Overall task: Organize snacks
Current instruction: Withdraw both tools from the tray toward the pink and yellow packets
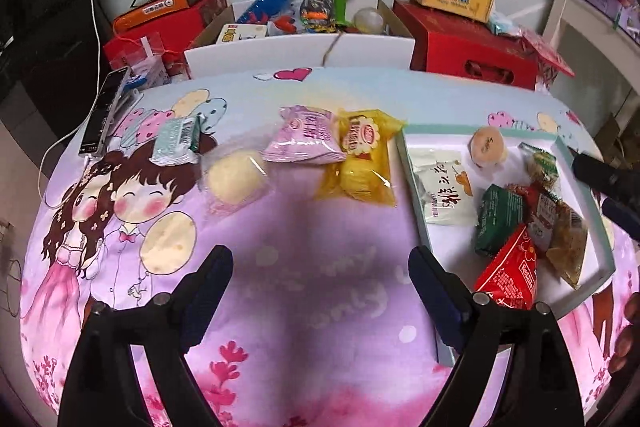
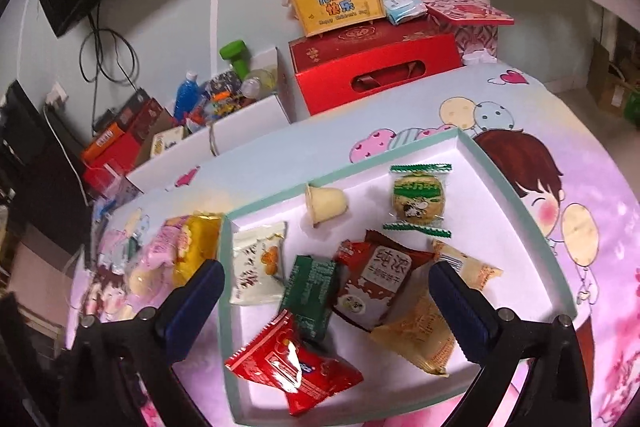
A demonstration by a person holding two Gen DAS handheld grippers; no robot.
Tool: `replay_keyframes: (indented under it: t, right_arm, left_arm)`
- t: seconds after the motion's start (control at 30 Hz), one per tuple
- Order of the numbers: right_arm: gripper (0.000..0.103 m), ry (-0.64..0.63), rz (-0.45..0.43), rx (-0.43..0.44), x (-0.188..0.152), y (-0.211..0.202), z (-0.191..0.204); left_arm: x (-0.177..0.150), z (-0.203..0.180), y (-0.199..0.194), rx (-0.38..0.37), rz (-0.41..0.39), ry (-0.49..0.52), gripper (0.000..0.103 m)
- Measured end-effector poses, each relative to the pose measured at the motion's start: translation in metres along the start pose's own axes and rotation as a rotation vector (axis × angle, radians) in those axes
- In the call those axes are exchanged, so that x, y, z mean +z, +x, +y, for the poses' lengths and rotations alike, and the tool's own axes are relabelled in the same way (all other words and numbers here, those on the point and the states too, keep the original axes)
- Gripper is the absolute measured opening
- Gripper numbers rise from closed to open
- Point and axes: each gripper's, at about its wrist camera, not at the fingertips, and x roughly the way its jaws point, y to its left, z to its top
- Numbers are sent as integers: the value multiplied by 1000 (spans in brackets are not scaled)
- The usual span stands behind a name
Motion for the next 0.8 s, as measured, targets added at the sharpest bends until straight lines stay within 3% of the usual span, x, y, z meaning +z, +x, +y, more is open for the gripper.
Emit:
replay_keyframes:
  t: [0.4,0.53,0.67,0.8]
  right_arm:
    - [103,-20,-2,-113,-4,-6,0]
    - [103,-31,-59,-100,-2,-9,9]
    - [103,-48,-33,-100,-1,10,21]
    - [103,-69,-17,-82,13,29,39]
  left_arm:
    - [-1,44,8,-13,0,-75,90]
    - [3,57,13,-29,9,-105,90]
    - [13,65,26,-38,38,-97,90]
    - [33,78,41,-82,57,-152,90]
